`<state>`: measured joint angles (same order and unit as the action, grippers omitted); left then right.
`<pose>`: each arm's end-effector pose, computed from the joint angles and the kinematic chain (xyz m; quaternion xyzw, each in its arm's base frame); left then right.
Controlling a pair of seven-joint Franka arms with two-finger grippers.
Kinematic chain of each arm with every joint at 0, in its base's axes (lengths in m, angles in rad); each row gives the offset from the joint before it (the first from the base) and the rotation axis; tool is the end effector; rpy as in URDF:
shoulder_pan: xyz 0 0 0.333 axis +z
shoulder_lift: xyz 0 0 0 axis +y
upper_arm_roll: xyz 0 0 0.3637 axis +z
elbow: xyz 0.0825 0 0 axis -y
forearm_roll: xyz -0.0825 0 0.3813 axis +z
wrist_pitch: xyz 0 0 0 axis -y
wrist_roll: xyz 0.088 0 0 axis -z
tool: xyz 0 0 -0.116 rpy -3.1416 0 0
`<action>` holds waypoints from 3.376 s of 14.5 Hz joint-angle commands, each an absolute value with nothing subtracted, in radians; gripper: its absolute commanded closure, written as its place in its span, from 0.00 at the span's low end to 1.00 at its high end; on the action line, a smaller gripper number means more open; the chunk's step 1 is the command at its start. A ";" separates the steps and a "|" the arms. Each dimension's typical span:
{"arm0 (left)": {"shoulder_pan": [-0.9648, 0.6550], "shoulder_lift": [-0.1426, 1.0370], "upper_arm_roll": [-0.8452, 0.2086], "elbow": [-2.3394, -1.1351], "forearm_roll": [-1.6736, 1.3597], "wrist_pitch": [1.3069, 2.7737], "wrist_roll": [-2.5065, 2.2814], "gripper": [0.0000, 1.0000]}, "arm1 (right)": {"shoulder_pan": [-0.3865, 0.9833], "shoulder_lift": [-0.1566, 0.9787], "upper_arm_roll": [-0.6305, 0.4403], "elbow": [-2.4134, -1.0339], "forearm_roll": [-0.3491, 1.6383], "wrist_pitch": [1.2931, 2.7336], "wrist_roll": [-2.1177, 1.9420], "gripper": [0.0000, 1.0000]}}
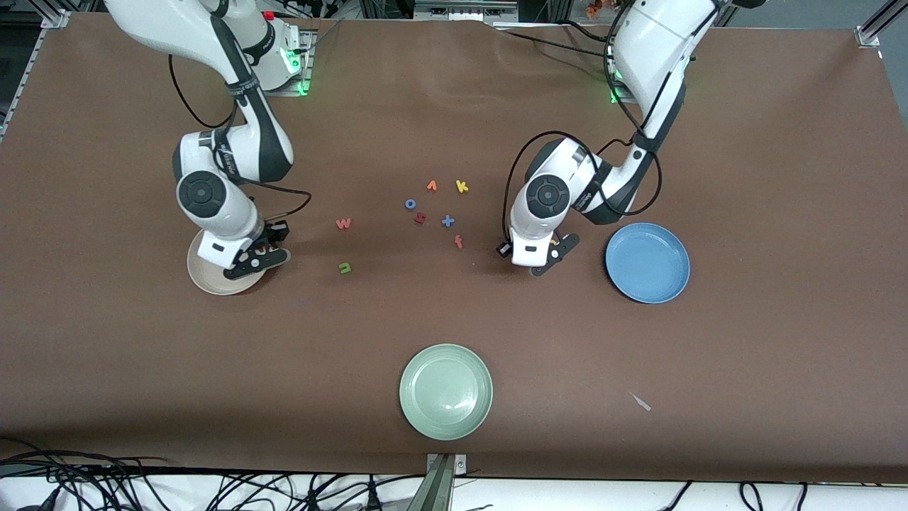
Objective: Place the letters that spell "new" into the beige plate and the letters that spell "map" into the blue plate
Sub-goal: 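Drop the orange letter onto the beige plate while the left gripper grasps blue E, then grasp the green letter with the right gripper while the left gripper carries E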
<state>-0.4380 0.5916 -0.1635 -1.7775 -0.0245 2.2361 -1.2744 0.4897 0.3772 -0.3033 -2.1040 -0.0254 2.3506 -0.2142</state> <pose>0.5571 -0.3703 0.2513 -0.9342 -0.3468 0.0818 0.0180 0.5719 0.1126 0.2733 0.9730 0.2142 -0.0581 0.0633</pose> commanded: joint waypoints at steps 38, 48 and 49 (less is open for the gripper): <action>-0.129 0.465 -0.152 -1.801 0.077 1.937 -0.730 0.96 | 0.445 0.693 -0.018 -1.733 0.044 2.322 0.046 0.36; -0.129 0.466 -0.152 -1.801 0.077 1.931 -0.732 0.96 | 0.446 0.693 -0.017 -1.736 0.048 2.324 0.048 0.76; -0.129 0.466 -0.152 -1.801 0.077 1.931 -0.732 0.96 | 0.445 0.693 -0.017 -1.736 0.048 2.322 0.048 0.78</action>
<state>-0.1314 0.4691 -0.1475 -1.8004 0.0554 1.9442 -0.7426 0.4416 0.6779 -0.0216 -1.7437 0.0286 2.3251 0.0417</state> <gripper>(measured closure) 0.727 0.736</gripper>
